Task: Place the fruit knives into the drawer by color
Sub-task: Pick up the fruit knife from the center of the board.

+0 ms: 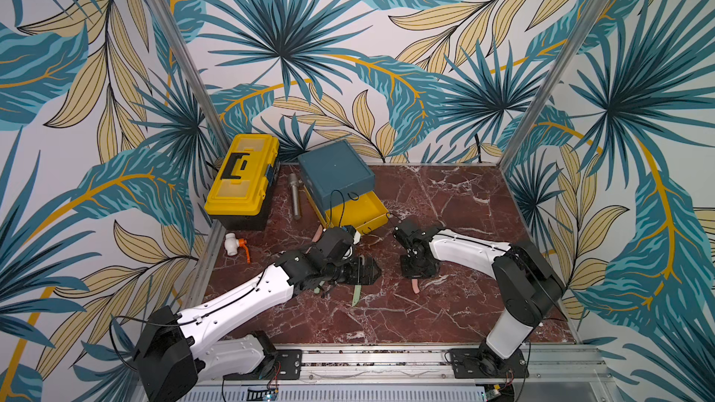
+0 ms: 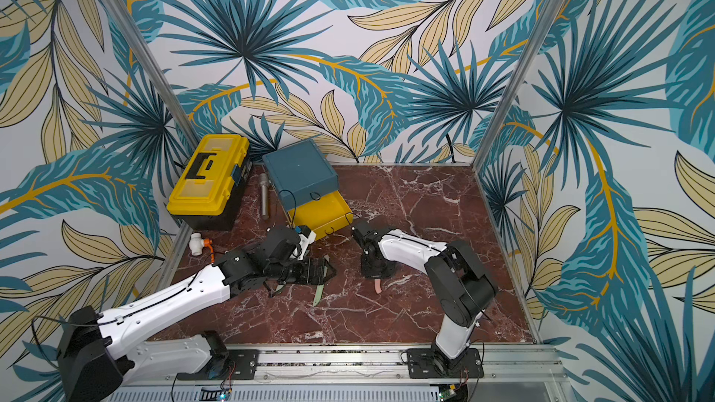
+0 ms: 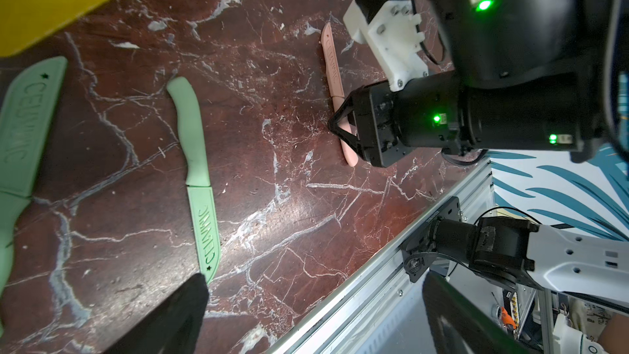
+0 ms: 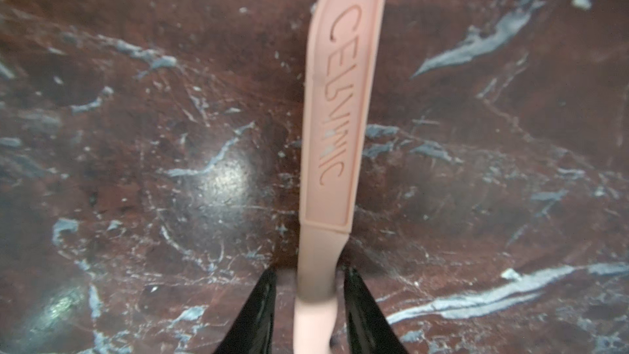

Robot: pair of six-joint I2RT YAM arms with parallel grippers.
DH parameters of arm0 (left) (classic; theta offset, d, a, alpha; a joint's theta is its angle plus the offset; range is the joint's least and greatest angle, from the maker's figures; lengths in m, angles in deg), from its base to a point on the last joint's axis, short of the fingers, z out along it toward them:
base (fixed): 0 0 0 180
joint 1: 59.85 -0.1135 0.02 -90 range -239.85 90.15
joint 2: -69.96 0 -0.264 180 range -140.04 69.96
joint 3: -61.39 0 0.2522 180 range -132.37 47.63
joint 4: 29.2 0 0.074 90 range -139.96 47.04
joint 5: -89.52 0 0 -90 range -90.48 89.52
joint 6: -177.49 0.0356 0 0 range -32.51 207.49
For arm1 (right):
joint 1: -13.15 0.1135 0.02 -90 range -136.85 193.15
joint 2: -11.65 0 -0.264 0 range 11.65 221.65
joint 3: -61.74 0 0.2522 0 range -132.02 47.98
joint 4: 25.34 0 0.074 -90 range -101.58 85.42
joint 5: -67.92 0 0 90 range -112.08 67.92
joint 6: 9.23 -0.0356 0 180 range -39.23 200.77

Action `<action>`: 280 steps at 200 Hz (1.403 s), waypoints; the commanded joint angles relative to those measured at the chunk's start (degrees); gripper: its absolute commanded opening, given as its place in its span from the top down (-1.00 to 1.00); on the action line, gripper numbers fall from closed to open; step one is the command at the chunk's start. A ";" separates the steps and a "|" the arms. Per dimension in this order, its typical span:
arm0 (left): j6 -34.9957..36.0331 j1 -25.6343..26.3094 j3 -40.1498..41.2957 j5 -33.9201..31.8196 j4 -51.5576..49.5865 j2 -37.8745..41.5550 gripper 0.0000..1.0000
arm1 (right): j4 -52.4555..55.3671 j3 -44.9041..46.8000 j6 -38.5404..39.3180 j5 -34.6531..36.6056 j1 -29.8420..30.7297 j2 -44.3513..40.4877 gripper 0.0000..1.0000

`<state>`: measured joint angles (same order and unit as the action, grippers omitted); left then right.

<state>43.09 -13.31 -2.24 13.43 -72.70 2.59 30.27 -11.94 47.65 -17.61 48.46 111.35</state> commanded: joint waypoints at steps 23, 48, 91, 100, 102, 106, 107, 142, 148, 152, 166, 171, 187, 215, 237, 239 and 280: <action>-0.47 0.31 1.54 -0.73 1.25 1.45 -0.99 | -0.54 0.48 0.26 0.26 -0.76 0.76 0.37; -0.25 0.36 1.61 -0.91 1.26 1.63 -0.99 | -1.15 1.01 0.23 0.00 -1.14 0.79 0.42; -0.17 0.36 1.45 -1.00 1.18 1.46 -1.00 | -1.56 1.21 0.22 -0.16 -1.47 1.34 0.54; -0.16 0.34 1.44 -0.94 1.17 1.46 -1.00 | -1.58 1.23 0.13 -0.08 -1.47 1.46 0.59; -0.16 0.36 1.44 -0.89 1.17 1.46 -1.00 | -1.52 1.28 0.13 -0.10 -1.51 1.48 0.60; -0.11 0.39 1.37 -0.91 1.09 1.46 -1.00 | -1.60 1.36 0.15 -0.10 -1.47 1.52 0.62; -0.14 0.39 1.36 -0.91 1.09 1.50 -1.00 | -1.64 1.37 0.16 -0.13 -1.52 1.53 0.62; 0.19 0.36 1.18 -0.92 0.65 1.41 -1.00 | -1.76 1.65 -0.21 -0.35 -1.56 1.73 1.00; 0.28 0.34 1.18 -0.93 0.56 1.37 -1.00 | -1.77 1.73 -0.27 -0.40 -1.54 1.73 1.00; 0.28 0.36 1.18 -0.95 0.56 1.37 -1.00 | -1.68 1.74 -0.35 -0.31 -1.54 1.73 1.00; 0.36 0.33 1.09 -0.94 0.47 1.36 -1.00 | -1.28 1.74 -0.51 -0.03 -1.53 1.47 1.00; 0.33 0.41 1.09 -0.93 0.47 1.37 -1.00 | -1.09 1.66 -0.66 0.04 -1.61 1.24 1.00; 0.48 0.34 0.93 -1.08 0.47 1.21 -1.00 | -0.19 1.56 -2.10 -0.24 -2.19 0.46 1.00; 1.48 0.34 -0.15 -1.39 -0.12 0.51 -1.00 | 0.80 2.06 -10.45 -2.90 -4.21 -2.30 1.00; 2.19 0.37 -1.31 -1.43 -0.34 -0.36 -1.00 | 1.00 2.52 -20.80 -5.12 -4.89 -4.29 1.00; 2.21 0.34 -1.40 -1.43 -0.26 -0.49 -1.00 | 1.06 2.53 -21.64 -5.20 -4.94 -4.39 1.00; 3.45 0.35 -3.49 -1.53 -0.77 -2.34 -1.00 | -2.01 5.22 -38.46 -10.69 -6.37 -5.03 1.00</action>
<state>44.66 -13.11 -3.11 12.53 -72.68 1.17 29.20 -9.75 22.73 -23.86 42.84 107.43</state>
